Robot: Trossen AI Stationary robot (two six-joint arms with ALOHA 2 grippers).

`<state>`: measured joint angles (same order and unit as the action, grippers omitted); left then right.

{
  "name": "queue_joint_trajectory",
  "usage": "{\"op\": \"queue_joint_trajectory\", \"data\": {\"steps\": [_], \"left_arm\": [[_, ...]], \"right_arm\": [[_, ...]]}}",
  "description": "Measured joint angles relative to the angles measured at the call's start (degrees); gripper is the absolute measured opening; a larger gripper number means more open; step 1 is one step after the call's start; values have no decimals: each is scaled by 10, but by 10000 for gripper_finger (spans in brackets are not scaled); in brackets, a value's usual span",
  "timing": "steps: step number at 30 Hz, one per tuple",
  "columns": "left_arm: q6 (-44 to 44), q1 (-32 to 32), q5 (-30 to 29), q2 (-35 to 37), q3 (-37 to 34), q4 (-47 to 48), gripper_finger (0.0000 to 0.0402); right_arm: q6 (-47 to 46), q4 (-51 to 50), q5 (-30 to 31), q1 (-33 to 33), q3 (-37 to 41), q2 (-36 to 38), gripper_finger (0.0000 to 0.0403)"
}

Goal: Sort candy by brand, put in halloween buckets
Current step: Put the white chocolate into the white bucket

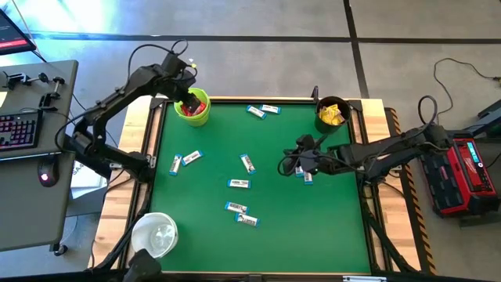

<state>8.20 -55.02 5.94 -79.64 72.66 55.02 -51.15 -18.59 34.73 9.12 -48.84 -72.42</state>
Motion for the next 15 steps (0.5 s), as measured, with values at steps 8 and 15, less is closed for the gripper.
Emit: {"op": "queue_joint_trajectory", "data": {"steps": [8,15], "left_arm": [[17,-2,-1,-5,-55,-53,53],[13,-6,-7,8,-93,-114,8]], "right_arm": [[1,3,-17,-24,0,0,0],[16,5,-6,-32,0,0,0]]}}
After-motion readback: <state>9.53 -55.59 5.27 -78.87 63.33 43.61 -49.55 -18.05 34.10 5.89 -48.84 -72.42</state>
